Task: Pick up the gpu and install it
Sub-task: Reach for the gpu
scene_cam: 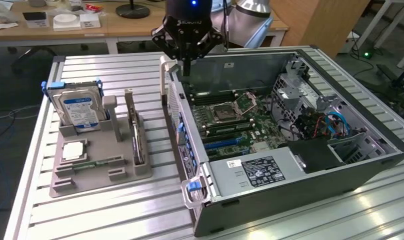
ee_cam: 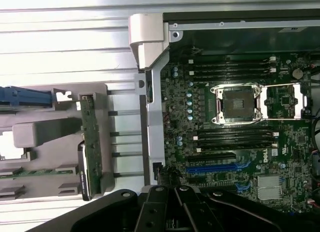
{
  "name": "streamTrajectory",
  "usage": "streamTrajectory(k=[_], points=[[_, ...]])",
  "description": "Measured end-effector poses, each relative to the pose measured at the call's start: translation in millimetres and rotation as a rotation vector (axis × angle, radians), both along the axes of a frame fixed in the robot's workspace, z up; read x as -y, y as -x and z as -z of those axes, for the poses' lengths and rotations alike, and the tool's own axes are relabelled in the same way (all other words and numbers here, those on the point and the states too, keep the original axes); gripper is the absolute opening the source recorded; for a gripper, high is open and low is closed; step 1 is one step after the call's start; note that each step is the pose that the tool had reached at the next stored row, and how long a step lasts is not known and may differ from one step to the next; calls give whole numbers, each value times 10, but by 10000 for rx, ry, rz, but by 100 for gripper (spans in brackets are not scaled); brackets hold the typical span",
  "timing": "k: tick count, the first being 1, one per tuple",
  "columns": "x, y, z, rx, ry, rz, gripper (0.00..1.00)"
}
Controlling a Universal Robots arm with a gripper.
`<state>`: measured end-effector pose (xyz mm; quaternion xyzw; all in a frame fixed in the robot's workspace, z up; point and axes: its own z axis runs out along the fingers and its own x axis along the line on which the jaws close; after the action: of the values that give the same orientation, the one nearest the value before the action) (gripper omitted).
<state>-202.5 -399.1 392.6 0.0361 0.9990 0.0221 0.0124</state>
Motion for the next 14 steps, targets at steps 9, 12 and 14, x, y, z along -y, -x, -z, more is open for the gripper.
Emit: streamTrajectory(k=[9,12,14], points=[[0,184,5,1,-1,-1,10],[0,242,6,1,-1,-1,10],[1,277,7,1,-1,-2,10]])
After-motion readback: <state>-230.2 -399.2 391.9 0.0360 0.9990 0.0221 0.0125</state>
